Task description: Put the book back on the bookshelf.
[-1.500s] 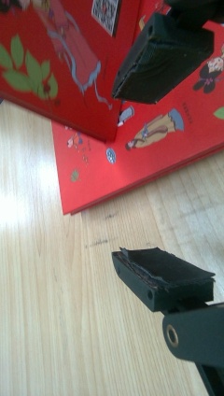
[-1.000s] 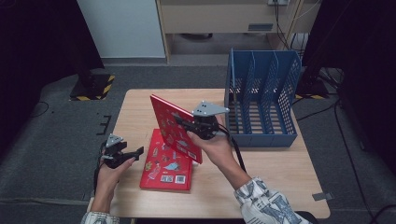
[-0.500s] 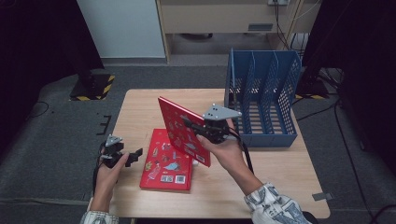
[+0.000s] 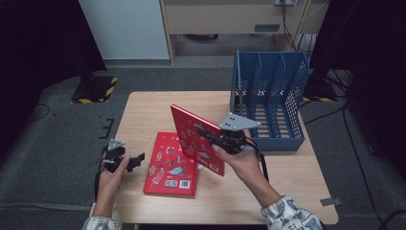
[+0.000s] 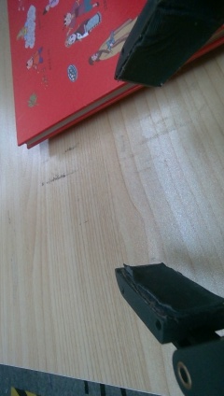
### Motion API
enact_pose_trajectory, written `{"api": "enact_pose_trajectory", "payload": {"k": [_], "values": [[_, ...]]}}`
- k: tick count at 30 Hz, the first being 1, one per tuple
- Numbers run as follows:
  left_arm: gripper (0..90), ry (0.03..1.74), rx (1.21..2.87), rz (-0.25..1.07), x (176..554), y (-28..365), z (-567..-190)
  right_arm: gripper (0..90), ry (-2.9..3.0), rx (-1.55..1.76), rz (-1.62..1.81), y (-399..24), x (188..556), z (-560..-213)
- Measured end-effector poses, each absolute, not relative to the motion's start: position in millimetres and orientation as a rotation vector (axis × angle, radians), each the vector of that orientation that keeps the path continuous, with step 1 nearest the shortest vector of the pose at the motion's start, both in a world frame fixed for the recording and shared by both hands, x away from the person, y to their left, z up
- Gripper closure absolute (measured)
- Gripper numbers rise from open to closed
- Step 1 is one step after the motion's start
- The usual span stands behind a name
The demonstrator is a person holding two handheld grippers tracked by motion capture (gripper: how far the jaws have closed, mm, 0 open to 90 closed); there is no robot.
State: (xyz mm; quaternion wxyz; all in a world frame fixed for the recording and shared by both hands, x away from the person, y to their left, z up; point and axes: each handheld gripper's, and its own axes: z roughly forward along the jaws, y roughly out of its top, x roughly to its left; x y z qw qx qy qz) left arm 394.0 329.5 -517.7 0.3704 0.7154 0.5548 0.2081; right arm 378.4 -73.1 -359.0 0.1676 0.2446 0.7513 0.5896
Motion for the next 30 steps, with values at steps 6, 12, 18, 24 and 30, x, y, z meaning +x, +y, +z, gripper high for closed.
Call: {"api": "enact_pose_trajectory", "payload": {"k": [6,12,18,24,30], "values": [[5.7,1.426,1.847,0.545,394,329,-519,79.7,2.127,0.704,1.672,-85,374,-362],[5.7,1.439,1.838,0.567,394,334,-519,79.7,2.121,0.704,1.668,-95,371,-364],[5.8,1.448,1.840,0.581,394,336,-519,79.7,2.115,0.708,1.671,-106,365,-366],[5.8,1.447,1.847,0.579,394,335,-520,79.6,2.102,0.716,1.670,-121,358,-367],[5.8,1.451,1.848,0.577,394,334,-522,79.6,2.091,0.736,1.658,-138,353,-371]]}}
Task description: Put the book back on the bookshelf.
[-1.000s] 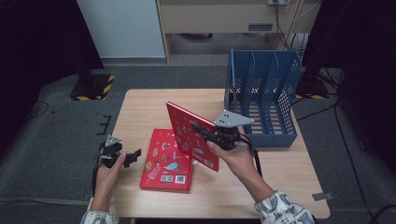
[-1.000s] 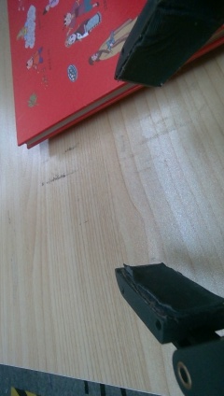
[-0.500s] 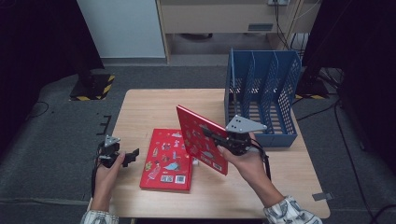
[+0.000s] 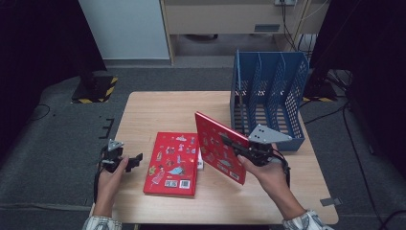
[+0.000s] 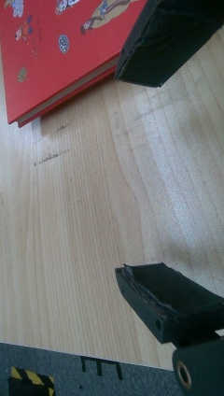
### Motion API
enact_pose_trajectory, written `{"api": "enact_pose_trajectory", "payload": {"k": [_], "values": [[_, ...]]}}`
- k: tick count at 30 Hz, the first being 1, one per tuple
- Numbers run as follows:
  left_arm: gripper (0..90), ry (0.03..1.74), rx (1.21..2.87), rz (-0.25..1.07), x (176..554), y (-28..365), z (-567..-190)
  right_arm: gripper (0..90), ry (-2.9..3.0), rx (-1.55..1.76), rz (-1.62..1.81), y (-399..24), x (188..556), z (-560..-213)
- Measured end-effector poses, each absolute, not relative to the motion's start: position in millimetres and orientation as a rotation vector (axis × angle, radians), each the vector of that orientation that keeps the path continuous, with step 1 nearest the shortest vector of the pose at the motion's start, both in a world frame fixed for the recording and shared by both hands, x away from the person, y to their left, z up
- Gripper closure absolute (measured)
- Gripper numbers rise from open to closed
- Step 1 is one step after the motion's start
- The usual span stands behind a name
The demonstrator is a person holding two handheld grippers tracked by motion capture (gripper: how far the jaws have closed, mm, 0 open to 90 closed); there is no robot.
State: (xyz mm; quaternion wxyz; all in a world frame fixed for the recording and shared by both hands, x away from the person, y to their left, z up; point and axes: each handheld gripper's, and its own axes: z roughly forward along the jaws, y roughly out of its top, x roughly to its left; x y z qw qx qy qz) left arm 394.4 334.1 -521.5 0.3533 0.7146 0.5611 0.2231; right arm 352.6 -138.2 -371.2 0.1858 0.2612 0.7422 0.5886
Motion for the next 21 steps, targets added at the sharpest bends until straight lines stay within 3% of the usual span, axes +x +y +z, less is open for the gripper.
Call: {"api": "enact_pose_trajectory", "payload": {"k": [21], "values": [[5.7,1.463,1.870,0.583,395,334,-524,79.6,2.081,0.802,1.614,-200,332,-383]]}}
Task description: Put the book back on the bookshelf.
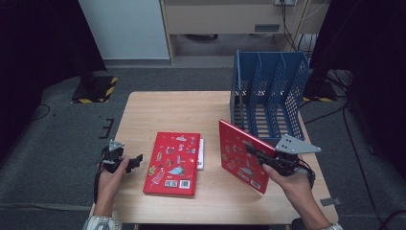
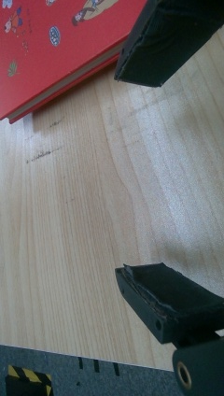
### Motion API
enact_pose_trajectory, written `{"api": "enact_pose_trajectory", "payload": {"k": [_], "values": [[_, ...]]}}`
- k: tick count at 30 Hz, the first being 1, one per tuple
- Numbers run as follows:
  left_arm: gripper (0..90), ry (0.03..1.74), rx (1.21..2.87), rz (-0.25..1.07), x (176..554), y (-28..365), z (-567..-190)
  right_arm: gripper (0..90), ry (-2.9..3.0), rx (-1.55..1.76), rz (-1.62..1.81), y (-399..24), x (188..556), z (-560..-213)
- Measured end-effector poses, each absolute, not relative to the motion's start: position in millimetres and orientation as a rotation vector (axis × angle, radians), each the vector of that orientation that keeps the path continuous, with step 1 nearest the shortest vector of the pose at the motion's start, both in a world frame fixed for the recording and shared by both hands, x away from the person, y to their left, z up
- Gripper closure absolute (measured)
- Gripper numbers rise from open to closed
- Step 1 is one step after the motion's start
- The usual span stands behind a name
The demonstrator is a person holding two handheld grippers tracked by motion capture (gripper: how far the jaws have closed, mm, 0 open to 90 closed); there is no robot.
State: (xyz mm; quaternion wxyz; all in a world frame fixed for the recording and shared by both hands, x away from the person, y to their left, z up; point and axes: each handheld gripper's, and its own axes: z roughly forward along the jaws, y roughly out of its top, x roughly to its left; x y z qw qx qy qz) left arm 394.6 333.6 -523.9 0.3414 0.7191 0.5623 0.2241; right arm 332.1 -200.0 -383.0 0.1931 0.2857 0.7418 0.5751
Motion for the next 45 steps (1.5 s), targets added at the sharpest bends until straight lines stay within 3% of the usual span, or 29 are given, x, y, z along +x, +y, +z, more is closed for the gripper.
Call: {"api": "enact_pose_trajectory", "payload": {"k": [6,25,45], "values": [[5.7,1.460,1.892,0.581,395,332,-525,79.6,2.034,0.851,1.699,-213,327,-372],[5.7,1.473,1.889,0.581,395,334,-527,79.6,1.906,0.864,1.632,-229,338,-292],[5.8,1.507,1.868,0.623,394,340,-526,79.6,1.809,0.960,1.538,-250,358,-282]]}}
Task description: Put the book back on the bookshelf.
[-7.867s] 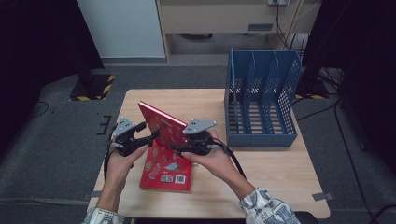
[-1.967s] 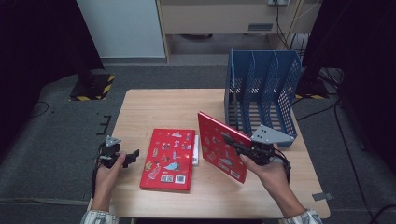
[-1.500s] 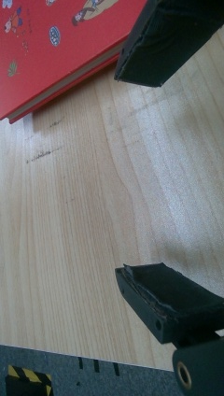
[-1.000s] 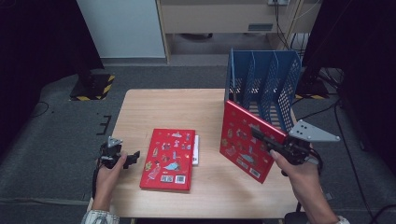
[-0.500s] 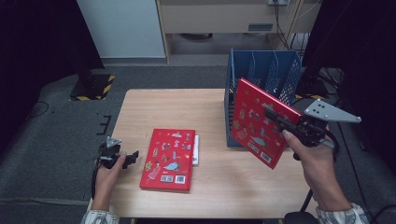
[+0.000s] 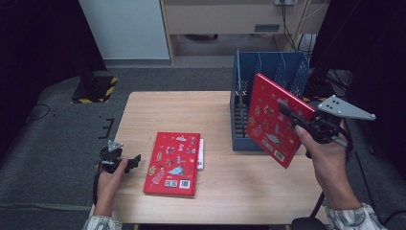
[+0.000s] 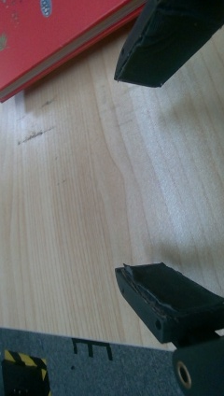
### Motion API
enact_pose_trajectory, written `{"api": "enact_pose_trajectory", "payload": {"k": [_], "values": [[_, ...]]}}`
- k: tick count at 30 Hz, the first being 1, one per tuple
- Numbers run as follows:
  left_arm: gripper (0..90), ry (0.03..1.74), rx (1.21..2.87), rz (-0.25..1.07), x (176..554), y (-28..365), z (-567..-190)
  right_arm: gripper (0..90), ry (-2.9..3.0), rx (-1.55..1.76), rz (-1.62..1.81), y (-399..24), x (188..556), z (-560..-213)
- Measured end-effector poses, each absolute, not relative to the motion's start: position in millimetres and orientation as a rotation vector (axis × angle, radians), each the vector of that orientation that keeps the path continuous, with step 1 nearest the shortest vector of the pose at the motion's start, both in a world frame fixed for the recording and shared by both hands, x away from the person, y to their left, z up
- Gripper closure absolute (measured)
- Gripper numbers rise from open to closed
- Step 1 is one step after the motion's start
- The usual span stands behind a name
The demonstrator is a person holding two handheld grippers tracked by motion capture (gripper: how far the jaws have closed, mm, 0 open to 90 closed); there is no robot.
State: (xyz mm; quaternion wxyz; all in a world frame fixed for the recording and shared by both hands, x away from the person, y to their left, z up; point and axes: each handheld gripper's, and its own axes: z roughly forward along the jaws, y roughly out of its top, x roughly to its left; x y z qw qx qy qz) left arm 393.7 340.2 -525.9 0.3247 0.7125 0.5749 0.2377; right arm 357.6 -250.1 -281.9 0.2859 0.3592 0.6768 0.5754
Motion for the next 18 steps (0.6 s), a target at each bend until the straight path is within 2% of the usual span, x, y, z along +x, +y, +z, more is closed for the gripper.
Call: {"api": "enact_pose_trajectory", "payload": {"k": [18], "values": [[5.8,1.532,1.866,0.627,393,343,-528,79.6,1.701,1.088,1.432,-263,397,-281]]}}
